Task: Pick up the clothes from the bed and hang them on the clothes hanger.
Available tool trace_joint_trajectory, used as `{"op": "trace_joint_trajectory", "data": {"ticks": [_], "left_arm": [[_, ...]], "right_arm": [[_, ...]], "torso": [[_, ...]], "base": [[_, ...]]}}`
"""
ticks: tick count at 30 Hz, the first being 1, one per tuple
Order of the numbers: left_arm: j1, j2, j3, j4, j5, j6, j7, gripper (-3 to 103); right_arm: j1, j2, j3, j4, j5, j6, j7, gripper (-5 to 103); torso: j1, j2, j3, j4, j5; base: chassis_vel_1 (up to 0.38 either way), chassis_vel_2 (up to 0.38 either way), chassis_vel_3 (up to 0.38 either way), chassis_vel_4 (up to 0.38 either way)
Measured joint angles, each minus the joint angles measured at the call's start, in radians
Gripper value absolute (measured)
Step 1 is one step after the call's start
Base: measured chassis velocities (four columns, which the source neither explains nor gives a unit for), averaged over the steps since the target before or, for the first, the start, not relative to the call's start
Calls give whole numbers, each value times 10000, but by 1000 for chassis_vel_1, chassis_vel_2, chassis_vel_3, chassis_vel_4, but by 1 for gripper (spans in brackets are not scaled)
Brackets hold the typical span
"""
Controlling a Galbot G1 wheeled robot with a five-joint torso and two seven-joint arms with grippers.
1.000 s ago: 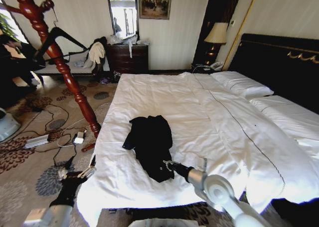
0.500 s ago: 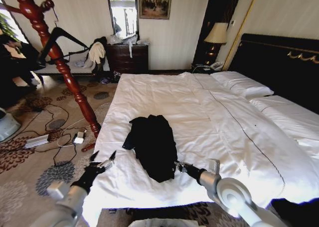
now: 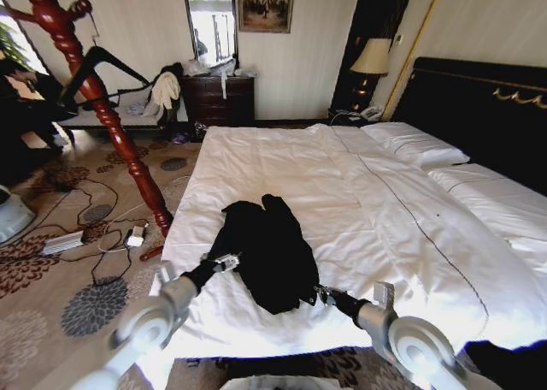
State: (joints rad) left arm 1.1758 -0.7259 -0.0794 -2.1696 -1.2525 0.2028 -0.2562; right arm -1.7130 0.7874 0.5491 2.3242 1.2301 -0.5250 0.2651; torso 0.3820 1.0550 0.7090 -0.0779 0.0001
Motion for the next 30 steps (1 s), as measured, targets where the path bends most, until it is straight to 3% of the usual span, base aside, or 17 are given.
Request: {"op": "trace_joint_trajectory", "data": {"ticks": [14,23,30], "left_arm": [[-2361,-1710,2398,1767,-543,-119,-12,97],[-3291,-2487,3033,2582,-692,-80,-314,97],[-3473,-2571,3316,2969,-766,2,-338,96]], "right_arm": [[-721,-111,682,298,109,26,-78,0],[-879,-69,711,313,65,29,-95,0],[-974,-154,712,364,78,35,-69,0]], "torso": [[-1,0,-1,1,1],[-2,1,-2,-1,0],[-1,1,-1,0,-2]], "base": [[0,0,0,0],[0,0,0,0],[0,0,0,0]]}}
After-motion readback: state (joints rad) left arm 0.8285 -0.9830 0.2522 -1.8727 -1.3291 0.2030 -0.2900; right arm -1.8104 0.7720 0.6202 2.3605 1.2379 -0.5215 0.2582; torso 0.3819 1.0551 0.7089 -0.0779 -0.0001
